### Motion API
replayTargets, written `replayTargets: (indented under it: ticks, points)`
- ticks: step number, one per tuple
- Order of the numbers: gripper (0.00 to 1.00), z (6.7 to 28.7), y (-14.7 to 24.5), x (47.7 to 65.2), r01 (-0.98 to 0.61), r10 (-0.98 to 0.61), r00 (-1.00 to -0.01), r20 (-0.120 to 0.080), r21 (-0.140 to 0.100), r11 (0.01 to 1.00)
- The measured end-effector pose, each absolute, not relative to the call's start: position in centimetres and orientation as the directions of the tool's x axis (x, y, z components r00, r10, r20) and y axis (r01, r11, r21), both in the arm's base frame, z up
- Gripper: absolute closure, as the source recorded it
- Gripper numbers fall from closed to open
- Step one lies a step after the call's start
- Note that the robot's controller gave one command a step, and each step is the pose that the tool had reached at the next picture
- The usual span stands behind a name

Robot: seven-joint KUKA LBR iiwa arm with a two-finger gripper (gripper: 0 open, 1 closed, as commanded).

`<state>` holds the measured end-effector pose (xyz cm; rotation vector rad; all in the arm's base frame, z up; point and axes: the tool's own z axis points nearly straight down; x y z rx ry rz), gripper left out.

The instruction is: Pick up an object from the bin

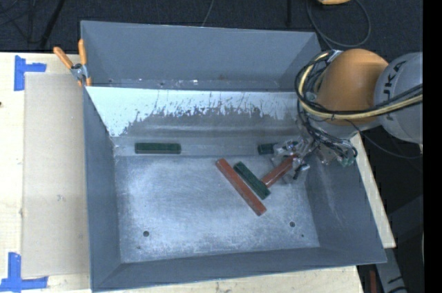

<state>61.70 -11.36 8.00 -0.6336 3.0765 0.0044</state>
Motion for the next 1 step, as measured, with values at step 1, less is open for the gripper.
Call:
replayTargets:
  ticks: [1]
  points:
    - [1.0, 21.08, -11.53, 60.09, -0.398, -0.398, -0.917, -0.008, -0.005, 0.917]
